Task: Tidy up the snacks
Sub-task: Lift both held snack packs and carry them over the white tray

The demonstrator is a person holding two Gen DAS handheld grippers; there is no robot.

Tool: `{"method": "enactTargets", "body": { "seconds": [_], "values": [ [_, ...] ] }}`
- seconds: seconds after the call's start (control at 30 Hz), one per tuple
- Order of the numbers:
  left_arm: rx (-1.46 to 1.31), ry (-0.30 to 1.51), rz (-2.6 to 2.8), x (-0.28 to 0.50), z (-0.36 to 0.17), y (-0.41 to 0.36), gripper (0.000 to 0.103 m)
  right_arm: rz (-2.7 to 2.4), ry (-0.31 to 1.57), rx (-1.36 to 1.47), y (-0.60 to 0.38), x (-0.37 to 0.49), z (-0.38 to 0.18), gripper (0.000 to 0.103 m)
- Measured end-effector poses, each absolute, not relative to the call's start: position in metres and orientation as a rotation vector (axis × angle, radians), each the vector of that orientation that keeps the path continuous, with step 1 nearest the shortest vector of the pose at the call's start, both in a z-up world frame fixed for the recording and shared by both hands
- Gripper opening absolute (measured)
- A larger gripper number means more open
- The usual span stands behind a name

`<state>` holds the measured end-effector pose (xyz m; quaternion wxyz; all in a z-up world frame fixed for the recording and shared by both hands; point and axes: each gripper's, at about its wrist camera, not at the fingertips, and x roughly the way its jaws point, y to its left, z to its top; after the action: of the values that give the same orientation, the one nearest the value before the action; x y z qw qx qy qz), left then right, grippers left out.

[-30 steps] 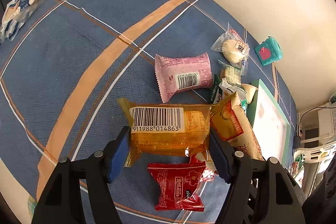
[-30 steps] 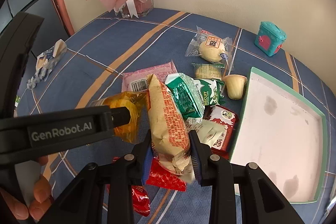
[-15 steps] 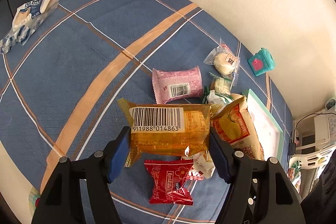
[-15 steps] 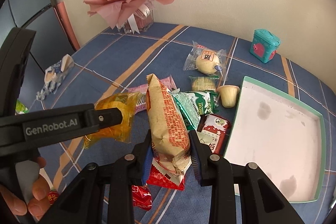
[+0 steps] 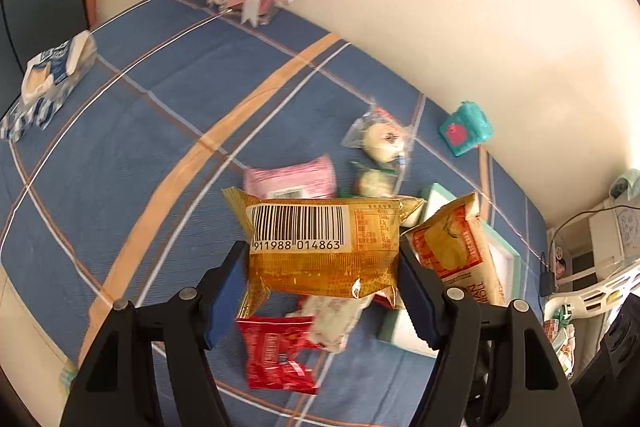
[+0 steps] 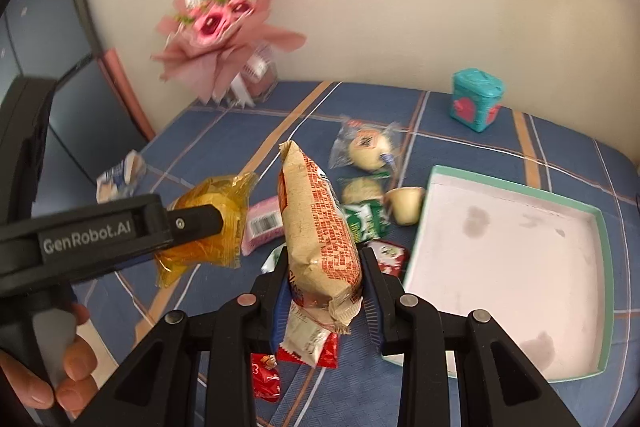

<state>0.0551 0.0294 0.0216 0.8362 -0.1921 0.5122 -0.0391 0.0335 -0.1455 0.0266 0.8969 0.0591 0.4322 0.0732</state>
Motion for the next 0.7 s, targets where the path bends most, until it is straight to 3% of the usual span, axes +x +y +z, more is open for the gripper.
{"method": "enactTargets", "body": {
  "seconds": [0.7],
  "values": [
    [-0.232, 1.097, -0.280, 0.082, 0.023, -0.130, 0.072, -0.154, 0.800, 0.507, -0.336, 0.020, 0.037, 0.034]
  ]
}}
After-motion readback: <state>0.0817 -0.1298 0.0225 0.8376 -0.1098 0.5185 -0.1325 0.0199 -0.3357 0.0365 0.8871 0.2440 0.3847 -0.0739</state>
